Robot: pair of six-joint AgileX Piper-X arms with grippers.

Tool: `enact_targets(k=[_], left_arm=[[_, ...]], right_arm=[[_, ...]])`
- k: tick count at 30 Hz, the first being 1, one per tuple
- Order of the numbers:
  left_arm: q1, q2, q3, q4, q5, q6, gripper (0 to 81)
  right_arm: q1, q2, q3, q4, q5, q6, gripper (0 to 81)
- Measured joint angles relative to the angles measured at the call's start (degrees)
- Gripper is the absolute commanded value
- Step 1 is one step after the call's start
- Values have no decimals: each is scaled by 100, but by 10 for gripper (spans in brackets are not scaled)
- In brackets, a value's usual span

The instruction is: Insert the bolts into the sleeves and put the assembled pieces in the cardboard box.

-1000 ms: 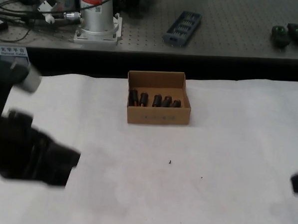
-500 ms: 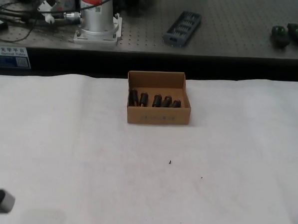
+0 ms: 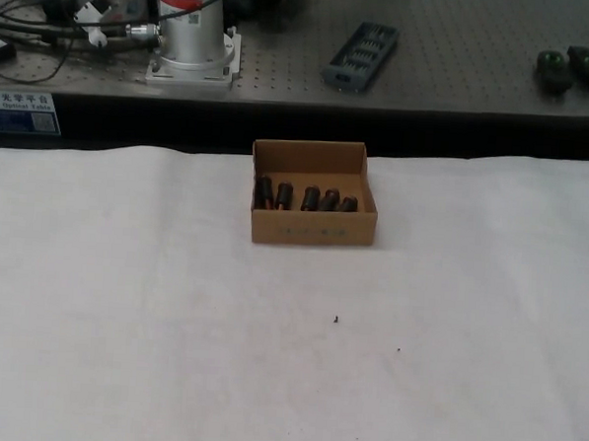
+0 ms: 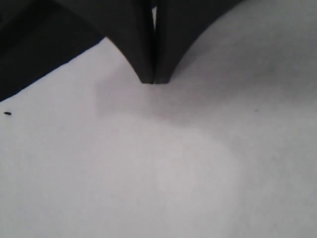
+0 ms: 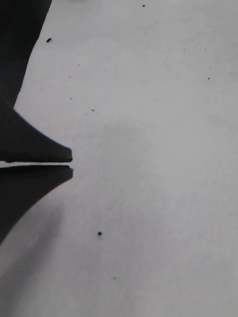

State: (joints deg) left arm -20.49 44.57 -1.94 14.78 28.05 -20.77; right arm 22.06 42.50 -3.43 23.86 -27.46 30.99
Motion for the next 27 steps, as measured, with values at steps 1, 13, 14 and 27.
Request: enact_targets(k=[1, 13, 14, 27], left_arm=[[0, -27, 59, -78, 48, 2, 7], [0, -37, 84, -118, 64, 2, 7], [0, -37, 84, -118, 64, 2, 7], [0, -37, 84, -118, 64, 2, 7]], right_arm=[[0, 0, 55, -17, 17, 0, 29], [0, -26, 372, -171, 179, 0, 29], [0, -26, 372, -172, 179, 0, 29], [0, -26, 372, -180, 179, 0, 29]])
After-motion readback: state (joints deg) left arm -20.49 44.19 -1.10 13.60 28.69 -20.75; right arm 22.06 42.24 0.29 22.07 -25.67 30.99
